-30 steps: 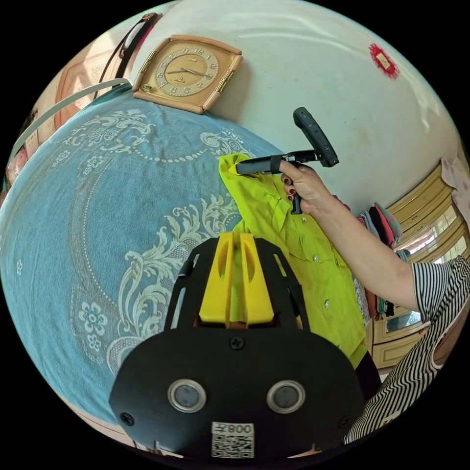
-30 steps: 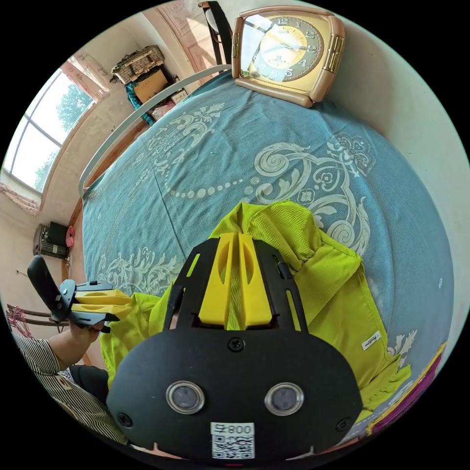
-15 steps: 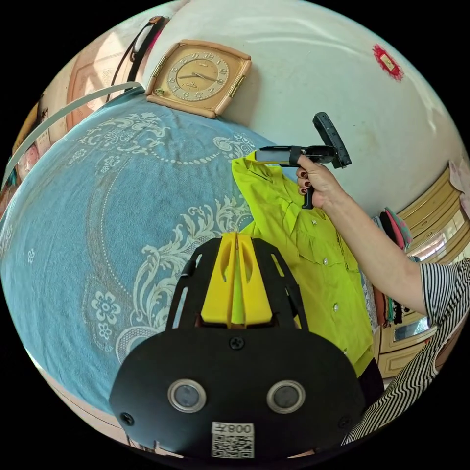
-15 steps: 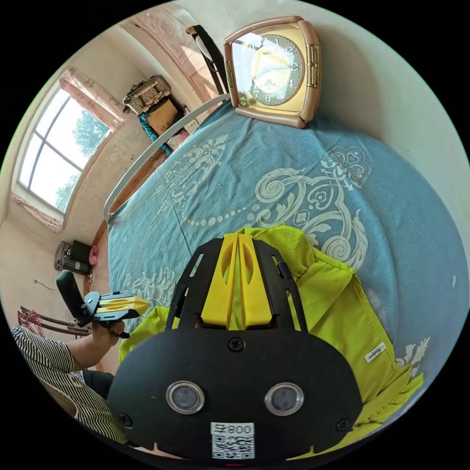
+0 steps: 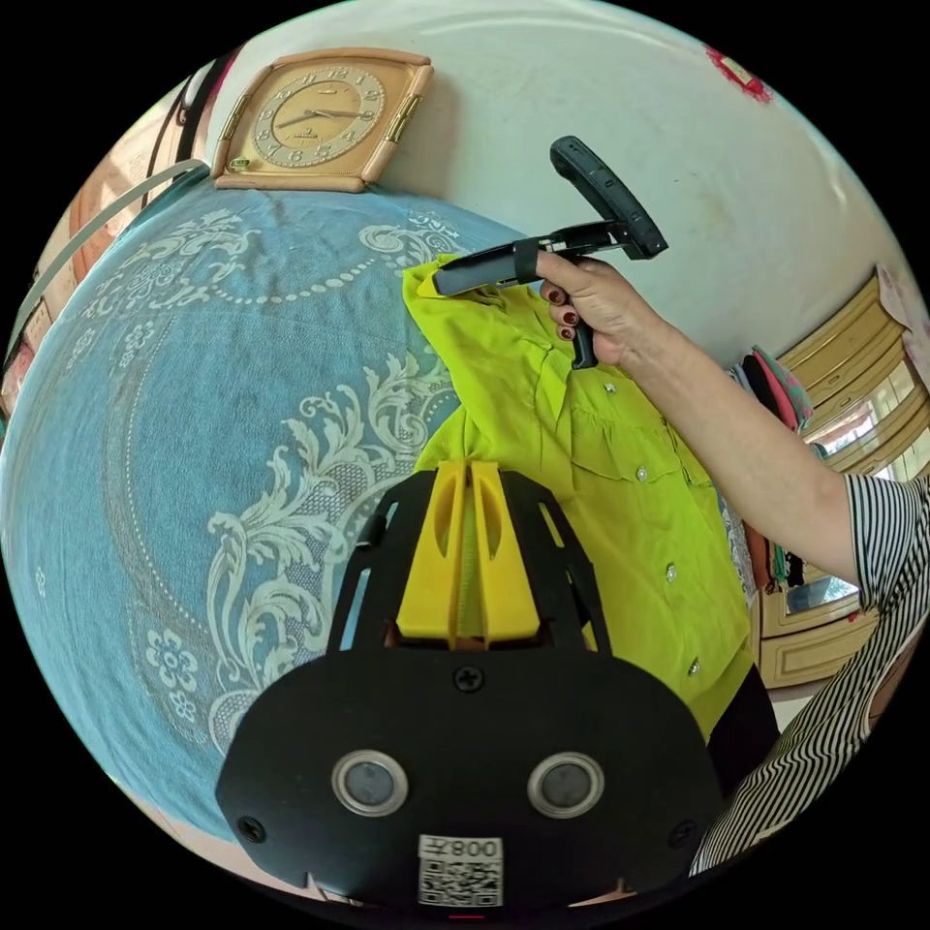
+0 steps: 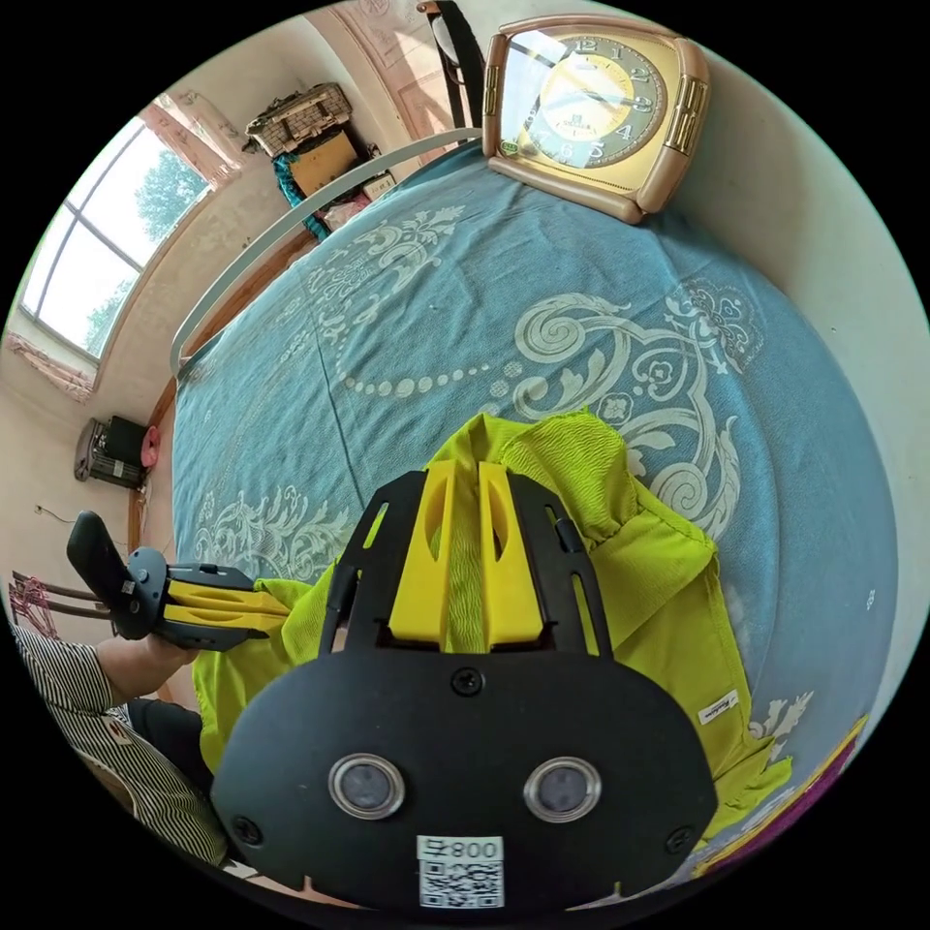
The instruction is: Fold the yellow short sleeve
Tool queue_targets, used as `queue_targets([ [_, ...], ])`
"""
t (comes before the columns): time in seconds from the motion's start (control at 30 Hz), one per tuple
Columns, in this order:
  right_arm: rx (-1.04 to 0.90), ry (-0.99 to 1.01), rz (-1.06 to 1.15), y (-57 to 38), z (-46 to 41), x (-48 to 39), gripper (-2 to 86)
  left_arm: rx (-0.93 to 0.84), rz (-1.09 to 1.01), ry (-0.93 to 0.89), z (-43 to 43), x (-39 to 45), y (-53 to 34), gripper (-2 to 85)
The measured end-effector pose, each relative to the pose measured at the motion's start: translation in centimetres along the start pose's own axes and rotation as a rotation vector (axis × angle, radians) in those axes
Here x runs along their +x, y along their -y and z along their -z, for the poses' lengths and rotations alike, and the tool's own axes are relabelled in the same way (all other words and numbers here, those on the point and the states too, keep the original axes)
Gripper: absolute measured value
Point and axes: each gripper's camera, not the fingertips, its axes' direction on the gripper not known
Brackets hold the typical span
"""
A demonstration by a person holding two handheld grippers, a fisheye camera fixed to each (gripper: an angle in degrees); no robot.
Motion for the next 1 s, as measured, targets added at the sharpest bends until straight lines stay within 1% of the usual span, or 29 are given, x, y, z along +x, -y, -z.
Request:
queue_targets([
  [0.07, -0.002, 0.003, 0.001, -0.1, 0.0, 0.2, 2.2, 0.014, 0.004, 0.017, 0.3, 0.2, -0.1, 1.2],
  [0.2, 0.021, 0.046, -0.014, -0.7, 0.5, 1.0, 0.8, 0.058, 0.046, 0.024, 1.5, -0.1, -0.8, 0.9],
  [0.37, 0.13, 0.118, -0.061, -1.3, 2.3, 2.5, 0.3, 0.148, 0.109, 0.03, 3.9, -1.2, -1.5, 0.9],
  [0.43, 0.131, 0.117, -0.066, -1.3, 2.1, 2.6, 0.3, 0.138, 0.112, 0.036, 3.8, -1.2, -1.4, 1.0],
  [0.57, 0.064, 0.109, -0.074, -1.1, 0.3, 2.9, 0.4, 0.088, 0.122, 0.044, 2.8, -1.1, -1.0, 1.5],
  [0.7, 0.065, 0.138, -0.085, -1.8, -0.1, 3.4, 0.7, 0.07, 0.126, 0.033, 2.4, -1.1, -0.7, 2.6],
  [0.87, 0.166, 0.117, -0.138, -4.0, 2.1, 4.3, 0.8, 0.072, 0.122, 0.014, 2.6, -0.6, -0.3, 5.5],
  [1.0, 0.234, 0.13, -0.124, -6.4, 4.6, 4.2, 0.7, 0.079, 0.12, 0.018, 3.1, 0.0, 0.0, 6.4],
])
